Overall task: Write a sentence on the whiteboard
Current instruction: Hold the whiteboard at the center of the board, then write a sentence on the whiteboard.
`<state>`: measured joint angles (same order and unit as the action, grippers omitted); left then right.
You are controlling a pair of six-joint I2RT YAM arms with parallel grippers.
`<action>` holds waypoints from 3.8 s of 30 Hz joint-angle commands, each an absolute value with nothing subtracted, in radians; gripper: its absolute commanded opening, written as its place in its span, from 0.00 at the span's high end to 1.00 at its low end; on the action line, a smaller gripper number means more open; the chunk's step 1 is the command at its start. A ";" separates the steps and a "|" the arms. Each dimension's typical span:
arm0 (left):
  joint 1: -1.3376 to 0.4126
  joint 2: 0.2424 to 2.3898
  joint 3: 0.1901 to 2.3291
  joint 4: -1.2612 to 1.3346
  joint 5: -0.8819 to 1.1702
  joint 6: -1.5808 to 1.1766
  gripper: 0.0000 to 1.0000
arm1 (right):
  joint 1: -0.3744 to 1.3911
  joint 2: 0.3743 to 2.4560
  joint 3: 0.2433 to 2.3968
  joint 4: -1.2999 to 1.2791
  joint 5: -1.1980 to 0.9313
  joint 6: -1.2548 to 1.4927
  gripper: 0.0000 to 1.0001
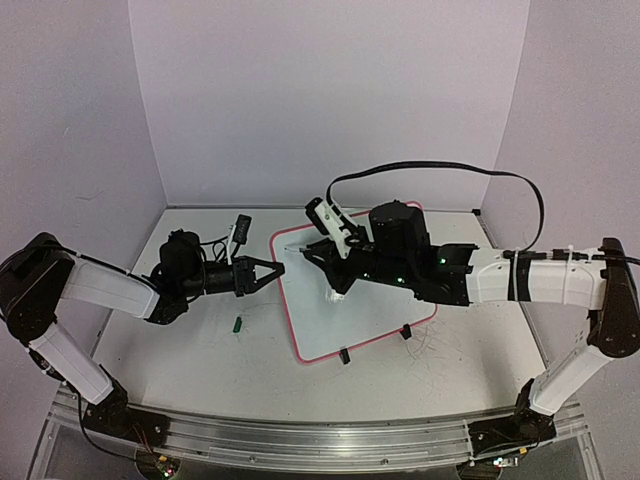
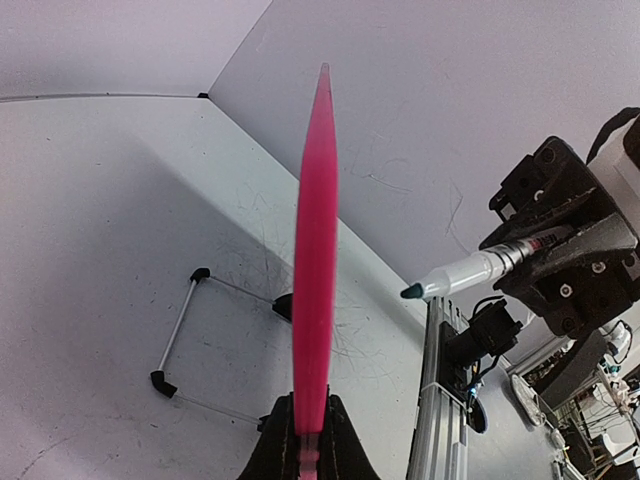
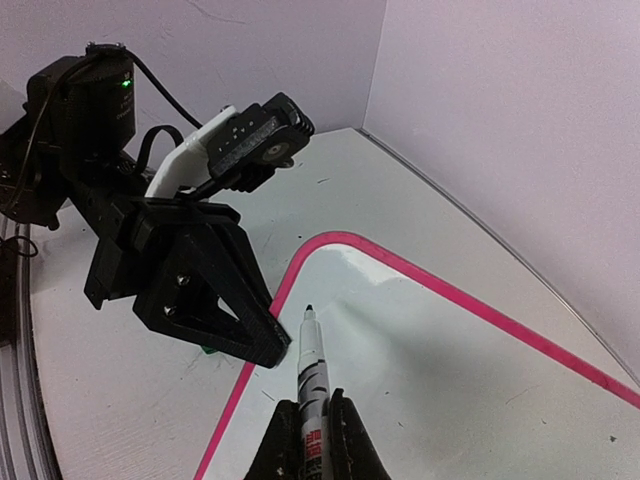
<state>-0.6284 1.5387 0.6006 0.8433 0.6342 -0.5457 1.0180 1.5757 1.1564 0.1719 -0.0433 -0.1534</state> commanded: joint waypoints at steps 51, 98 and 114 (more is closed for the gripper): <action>-0.629 1.498 0.608 0.851 0.639 -0.546 0.89 | 1.043 1.546 1.144 0.186 -0.048 -0.167 1.00; -0.629 1.491 0.600 0.840 0.634 -0.534 1.00 | 1.049 1.589 1.137 0.172 -0.002 -0.148 1.00; -0.629 1.487 0.599 0.840 0.635 -0.533 1.00 | 1.050 1.620 1.155 0.172 0.034 -0.139 1.00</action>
